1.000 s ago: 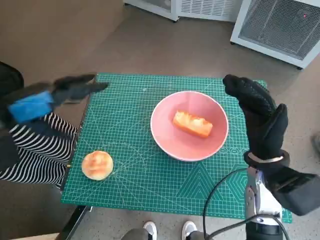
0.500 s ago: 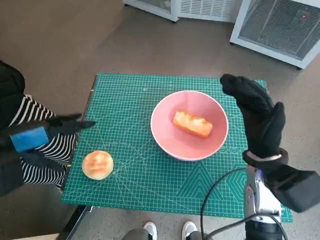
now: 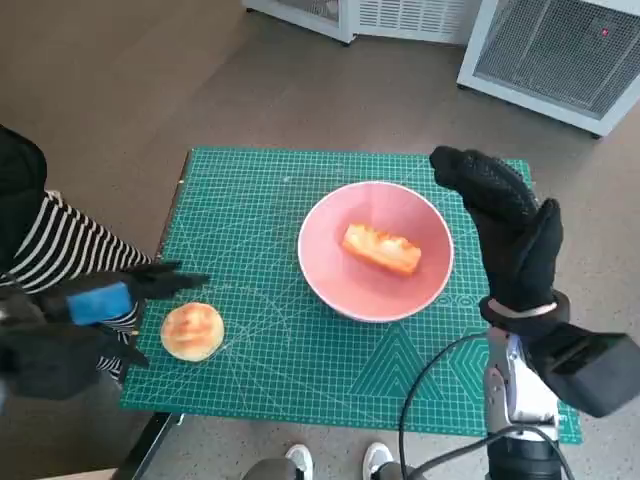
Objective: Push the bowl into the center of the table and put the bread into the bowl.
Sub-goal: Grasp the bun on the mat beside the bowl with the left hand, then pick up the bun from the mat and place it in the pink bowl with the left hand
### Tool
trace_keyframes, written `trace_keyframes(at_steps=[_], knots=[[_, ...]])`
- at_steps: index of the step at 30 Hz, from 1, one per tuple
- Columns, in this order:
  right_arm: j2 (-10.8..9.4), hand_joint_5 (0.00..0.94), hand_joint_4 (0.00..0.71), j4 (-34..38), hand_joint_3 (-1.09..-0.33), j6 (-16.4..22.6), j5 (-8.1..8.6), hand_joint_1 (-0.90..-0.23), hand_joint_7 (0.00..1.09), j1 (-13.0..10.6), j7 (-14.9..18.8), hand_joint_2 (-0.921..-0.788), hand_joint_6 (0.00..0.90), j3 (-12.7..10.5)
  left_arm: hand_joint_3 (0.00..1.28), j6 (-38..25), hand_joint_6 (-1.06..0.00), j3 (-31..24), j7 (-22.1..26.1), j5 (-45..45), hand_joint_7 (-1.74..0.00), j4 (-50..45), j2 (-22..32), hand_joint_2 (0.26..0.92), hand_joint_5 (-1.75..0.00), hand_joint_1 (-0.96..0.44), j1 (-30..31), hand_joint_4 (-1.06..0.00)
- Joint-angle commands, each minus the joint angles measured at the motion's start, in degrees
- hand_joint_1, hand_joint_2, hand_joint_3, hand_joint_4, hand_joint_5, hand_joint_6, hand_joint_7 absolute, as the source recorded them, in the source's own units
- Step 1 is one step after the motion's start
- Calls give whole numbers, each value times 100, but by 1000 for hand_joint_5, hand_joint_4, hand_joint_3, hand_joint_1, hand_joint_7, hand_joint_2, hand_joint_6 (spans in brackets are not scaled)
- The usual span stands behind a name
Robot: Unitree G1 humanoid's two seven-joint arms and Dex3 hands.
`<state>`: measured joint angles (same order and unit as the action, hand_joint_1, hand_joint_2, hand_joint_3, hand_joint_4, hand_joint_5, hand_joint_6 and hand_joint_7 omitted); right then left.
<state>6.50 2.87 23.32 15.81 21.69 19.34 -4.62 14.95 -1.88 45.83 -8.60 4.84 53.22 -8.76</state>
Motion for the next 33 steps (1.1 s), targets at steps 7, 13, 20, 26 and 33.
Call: trace_keyframes(at_steps=[7, 13, 20, 26, 33], knots=[[69, 0, 160, 83, -687, -88, 38, -707, 468, -92, 90, -921, 40, -55, 1, 798, -327, 666, -787, -767, -27, 1238, -483, 745, -21, -167, -375, -191], [84, 0, 158, 64, -687, -102, -1, -700, 472, -119, 63, -921, 37, -65, 10, 1246, -496, 914, -1338, -1148, -45, 1863, -678, 764, -29, -45, -612, -406], [108, 3, 161, -4, -686, -96, -24, -695, 476, -176, 39, -921, 39, -101, 26, 1305, -749, 1110, -1643, -1491, -96, 2071, -670, 835, -64, 91, -770, -743], [110, 3, 163, 8, -683, -92, 16, -694, 477, -176, 58, -921, 40, -150, 27, 1277, -629, 880, -1475, -1218, -1081, 1515, -424, 910, -944, 11, -854, -803], [108, 4, 165, 11, -681, -102, 13, -695, 476, -142, 31, -921, 41, -189, 13, 1360, -668, 123, -1465, -264, -1107, 483, -411, 909, -1012, 5, -986, -824]])
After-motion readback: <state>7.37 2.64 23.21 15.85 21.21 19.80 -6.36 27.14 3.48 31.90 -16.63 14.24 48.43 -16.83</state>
